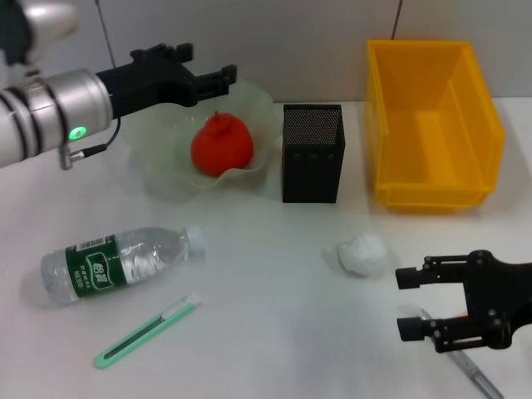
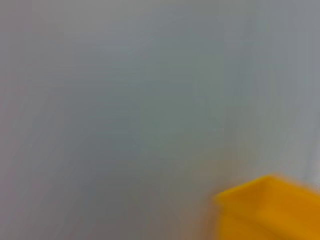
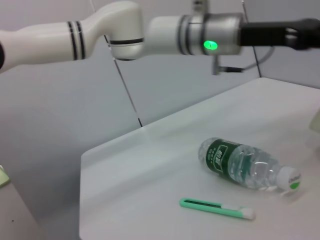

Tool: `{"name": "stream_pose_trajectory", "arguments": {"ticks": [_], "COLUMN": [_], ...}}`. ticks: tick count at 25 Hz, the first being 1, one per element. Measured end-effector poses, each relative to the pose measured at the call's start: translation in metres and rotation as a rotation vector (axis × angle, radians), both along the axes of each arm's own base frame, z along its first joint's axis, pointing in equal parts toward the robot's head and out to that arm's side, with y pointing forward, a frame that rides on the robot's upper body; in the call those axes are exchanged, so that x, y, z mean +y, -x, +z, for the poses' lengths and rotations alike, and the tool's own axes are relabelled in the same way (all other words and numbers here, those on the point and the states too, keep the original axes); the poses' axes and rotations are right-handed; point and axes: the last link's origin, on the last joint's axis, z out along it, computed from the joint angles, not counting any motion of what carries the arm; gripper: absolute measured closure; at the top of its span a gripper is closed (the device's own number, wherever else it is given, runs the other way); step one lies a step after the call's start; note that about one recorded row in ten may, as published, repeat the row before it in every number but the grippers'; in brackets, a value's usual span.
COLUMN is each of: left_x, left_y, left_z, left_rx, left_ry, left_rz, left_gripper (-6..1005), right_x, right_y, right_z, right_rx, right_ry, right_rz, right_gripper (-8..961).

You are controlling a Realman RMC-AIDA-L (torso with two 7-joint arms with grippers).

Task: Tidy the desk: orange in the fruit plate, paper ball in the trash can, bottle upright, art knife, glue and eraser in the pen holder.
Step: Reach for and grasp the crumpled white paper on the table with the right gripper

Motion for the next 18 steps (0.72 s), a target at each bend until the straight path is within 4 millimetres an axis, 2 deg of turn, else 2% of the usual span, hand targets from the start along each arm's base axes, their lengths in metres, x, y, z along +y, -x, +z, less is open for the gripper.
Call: {"name": "stream_pose_trajectory", "arguments": {"ticks": [3, 5, 8, 9, 10, 14, 15, 16, 18], "left_x": [-0.008, -0.049, -0.049, -0.071, -0.118, -0.133, -0.148, -0.148, -0.161], "left_y": [-0.002, -0.001, -0.001, 0.004, 0.019, 0.027, 0.036, 0.036, 0.048], "left_z": [0.004, 0.024, 0.024, 0.03, 0.037, 0.037, 0.035, 0.035, 0.033], "left_rx": [-0.034, -0.131, -0.131, -0.156, -0.192, -0.192, -0.185, -0.185, -0.18], "left_ry": [0.022, 0.116, 0.116, 0.167, 0.272, 0.294, 0.31, 0.31, 0.308], "left_rz": [-0.038, -0.182, -0.182, -0.242, -0.351, -0.382, -0.404, -0.404, -0.406], "left_gripper": [174, 152, 153, 153, 153, 154, 154, 154, 155], "right_x": [0.003, 0.006, 0.009, 0.011, 0.013, 0.019, 0.022, 0.023, 0.024], "right_y": [0.002, 0.007, 0.011, 0.013, 0.019, 0.03, 0.036, 0.039, 0.043], "right_z": [0.003, 0.009, 0.013, 0.016, 0.018, 0.019, 0.019, 0.018, 0.018], "right_rx": [-0.015, -0.033, -0.044, -0.054, -0.074, -0.119, -0.156, -0.174, -0.191], "right_ry": [-0.001, -0.002, 0.002, 0.004, 0.012, 0.038, 0.054, 0.062, 0.069], "right_rz": [-0.01, -0.032, -0.047, -0.053, -0.062, -0.079, -0.085, -0.086, -0.087], "right_gripper": [209, 209, 208, 208, 208, 208, 208, 209, 209]}}
